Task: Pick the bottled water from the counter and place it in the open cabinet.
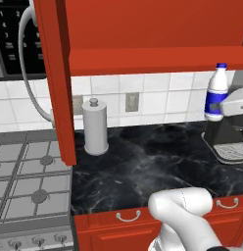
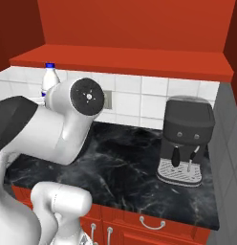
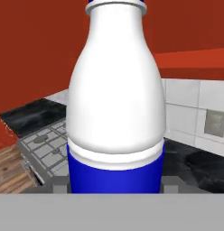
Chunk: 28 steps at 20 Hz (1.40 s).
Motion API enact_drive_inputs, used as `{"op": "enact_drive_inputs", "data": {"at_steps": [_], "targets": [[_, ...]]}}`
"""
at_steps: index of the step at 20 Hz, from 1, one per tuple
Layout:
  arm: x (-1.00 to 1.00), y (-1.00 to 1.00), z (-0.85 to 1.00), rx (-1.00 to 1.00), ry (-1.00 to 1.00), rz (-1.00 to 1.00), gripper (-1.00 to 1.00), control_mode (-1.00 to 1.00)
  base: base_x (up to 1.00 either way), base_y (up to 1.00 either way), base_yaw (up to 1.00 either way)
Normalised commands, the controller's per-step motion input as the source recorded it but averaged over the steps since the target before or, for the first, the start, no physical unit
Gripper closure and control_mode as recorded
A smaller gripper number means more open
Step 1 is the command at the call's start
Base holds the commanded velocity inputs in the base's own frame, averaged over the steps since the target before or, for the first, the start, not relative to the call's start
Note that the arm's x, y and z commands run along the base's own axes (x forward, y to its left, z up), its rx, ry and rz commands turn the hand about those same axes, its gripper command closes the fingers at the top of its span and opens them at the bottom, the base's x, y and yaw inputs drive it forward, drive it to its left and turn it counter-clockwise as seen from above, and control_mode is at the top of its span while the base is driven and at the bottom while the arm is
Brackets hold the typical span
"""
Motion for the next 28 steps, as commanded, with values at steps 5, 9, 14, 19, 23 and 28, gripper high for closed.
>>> {"op": "enact_drive_inputs", "data": {"at_steps": [5, 9, 14, 19, 23, 28], "targets": [[0.09, 0.00, 0.37, -0.06, 0.01, -0.50, 1.00, -1.00, 0.00, 0.00, 0.00], [0.26, 0.00, 0.44, -0.15, 0.04, -0.44, 1.00, -1.00, 0.00, 0.00, 0.00], [0.28, 0.00, 0.38, -0.16, 0.00, -0.41, 1.00, -1.00, 0.00, 0.00, 0.00], [0.31, 0.00, 0.24, -0.16, 0.00, -0.35, 1.00, -1.00, 0.00, 0.00, 0.00], [0.39, 0.00, 0.09, -0.12, -0.01, -0.30, 1.00, -1.00, 0.00, 0.00, 0.00], [0.59, 0.00, 0.00, -0.03, -0.01, -0.10, 1.00, -1.00, 0.00, 0.00, 0.00]]}}
